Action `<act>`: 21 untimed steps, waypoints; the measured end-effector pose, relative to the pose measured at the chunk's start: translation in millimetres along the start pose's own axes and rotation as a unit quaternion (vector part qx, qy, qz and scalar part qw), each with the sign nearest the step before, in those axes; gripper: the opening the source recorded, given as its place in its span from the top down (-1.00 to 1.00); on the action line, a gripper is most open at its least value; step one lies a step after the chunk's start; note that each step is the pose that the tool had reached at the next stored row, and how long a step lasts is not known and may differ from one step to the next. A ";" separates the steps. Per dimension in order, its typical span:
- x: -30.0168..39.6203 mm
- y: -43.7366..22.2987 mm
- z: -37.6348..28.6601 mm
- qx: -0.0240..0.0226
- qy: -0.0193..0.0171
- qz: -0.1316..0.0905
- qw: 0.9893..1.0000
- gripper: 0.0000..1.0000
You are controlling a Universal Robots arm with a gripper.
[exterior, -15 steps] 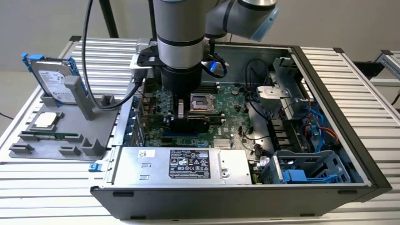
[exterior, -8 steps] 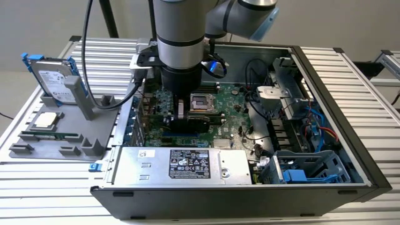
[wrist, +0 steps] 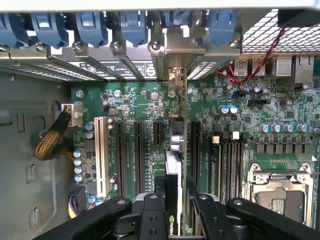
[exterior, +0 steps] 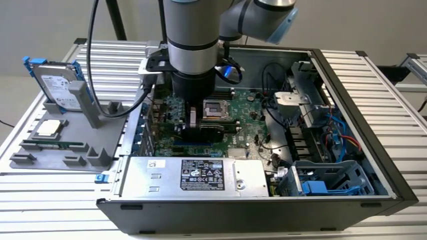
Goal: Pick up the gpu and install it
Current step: 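Insert the gpu into the slot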
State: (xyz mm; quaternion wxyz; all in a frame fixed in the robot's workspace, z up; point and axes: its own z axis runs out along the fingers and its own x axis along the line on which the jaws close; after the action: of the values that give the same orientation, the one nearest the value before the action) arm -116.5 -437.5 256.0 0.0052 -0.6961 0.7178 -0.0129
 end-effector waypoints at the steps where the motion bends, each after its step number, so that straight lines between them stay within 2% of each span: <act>1: 0.0 0.0 0.0 0.000 0.000 0.000 1.000 1.00; 9: 0.1 0.2 3.2 0.000 0.000 0.001 1.000 1.00; 16: 2.5 0.0 3.4 0.000 0.000 0.001 1.000 1.00; 21: 0.6 0.1 3.2 0.000 0.000 0.001 1.000 1.00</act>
State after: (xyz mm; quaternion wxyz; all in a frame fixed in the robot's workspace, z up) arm -116.5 -438.1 252.8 0.0049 -0.6953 0.7186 -0.0131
